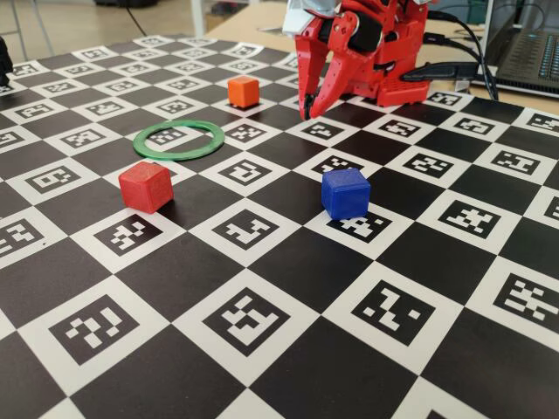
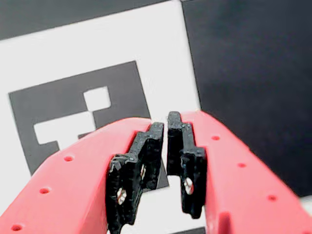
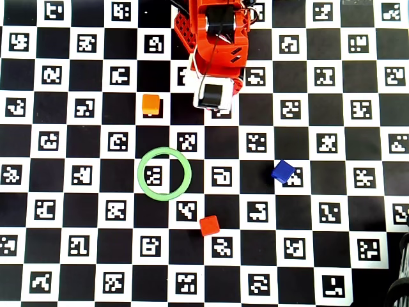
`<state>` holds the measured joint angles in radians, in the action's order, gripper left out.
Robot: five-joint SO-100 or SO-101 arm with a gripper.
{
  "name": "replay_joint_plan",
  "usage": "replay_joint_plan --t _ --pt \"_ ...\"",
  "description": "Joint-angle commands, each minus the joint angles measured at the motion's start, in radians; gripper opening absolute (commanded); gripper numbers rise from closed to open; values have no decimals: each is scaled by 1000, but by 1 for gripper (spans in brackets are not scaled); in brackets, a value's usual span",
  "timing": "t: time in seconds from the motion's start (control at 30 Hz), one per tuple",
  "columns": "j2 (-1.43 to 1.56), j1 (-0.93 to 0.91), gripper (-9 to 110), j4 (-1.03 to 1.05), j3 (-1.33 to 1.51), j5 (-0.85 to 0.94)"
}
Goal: Grab the red cube then put it in the green circle then put the blue cube on top and finally the orange cube on top
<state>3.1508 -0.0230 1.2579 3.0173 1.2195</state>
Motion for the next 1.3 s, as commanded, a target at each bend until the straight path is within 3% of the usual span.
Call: replay_joint_plan --t 0.0,0.77,1.07,1.27 --pt "-166 -23 -6 -17 -307 -164" --pt "-1213 -40 -5 302 -1443 -930" --pt "-1591 -18 15 505 -1953 -1123" --pt "-1733 -18 33 563 -2131 -1226"
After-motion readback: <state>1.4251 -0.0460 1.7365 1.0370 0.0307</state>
